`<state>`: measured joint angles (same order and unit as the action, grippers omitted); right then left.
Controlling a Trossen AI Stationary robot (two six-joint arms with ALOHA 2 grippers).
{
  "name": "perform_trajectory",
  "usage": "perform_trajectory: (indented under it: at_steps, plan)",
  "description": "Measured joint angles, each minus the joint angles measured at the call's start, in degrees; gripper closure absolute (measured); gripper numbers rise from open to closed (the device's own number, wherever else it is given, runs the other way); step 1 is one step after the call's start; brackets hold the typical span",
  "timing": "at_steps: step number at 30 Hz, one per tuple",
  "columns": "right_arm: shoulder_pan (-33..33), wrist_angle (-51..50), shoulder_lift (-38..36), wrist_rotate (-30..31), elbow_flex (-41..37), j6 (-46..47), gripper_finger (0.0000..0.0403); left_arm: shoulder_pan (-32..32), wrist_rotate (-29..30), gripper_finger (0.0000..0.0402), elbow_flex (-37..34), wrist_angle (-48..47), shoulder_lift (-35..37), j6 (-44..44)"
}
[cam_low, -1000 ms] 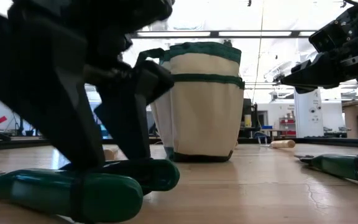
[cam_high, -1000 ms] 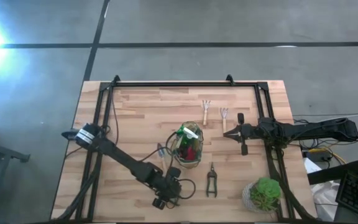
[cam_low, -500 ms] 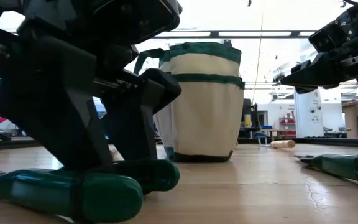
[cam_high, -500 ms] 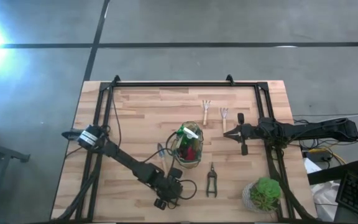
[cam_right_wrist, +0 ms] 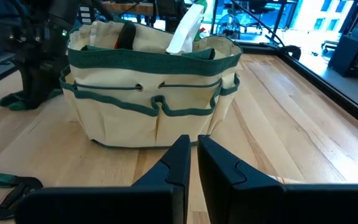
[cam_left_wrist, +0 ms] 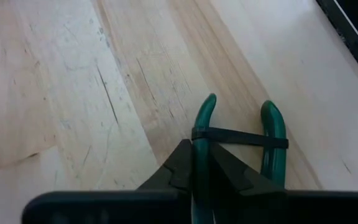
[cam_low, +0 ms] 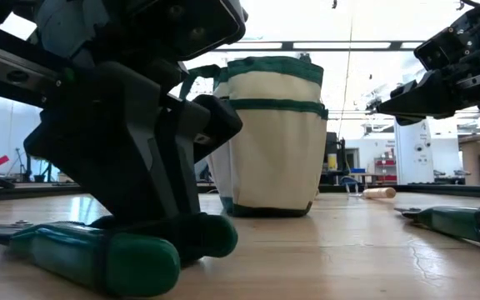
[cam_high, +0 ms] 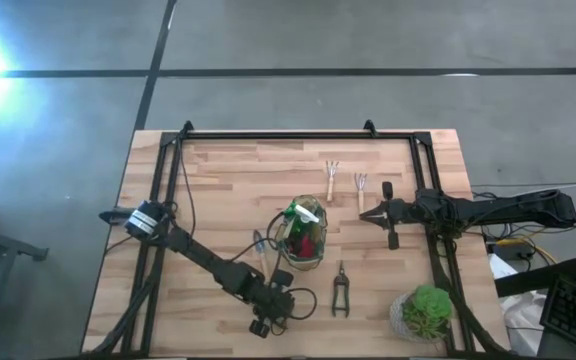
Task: Pick & Place Garden tools in Gardening bag
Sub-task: Put the left green shear scissors into the white gardening bag
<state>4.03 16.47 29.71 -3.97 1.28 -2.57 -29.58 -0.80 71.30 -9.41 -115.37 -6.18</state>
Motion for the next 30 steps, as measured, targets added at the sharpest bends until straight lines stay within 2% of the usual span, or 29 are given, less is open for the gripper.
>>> perform_trajectory:
  at_steps: [13, 20, 23, 30]
  plan:
    - [0.00, 0.02, 0.00, -0.02, 0.00, -0.01, 0.0376, -0.11, 0.53, 0.0373, -0.39, 0.11, 2.34, 2.02]
    - [0.00, 0.00, 0.00, -0.02, 0.00, 0.00, 0.0376, -0.13, 10.06, 0.0373, -0.41, 3.85, 8.61, 3.44]
    - [-0.01, 0.01, 0.00, -0.01, 0.00, -0.01, 0.0376, -0.09, 13.40, 0.0373, -0.47, 8.63, 10.86, 5.65]
    - [0.00, -0.02, 0.00, 0.01, 0.00, -0.01, 0.0376, -0.02, 15.78, 0.0373, -0.45, 20.50, 14.76, 10.11]
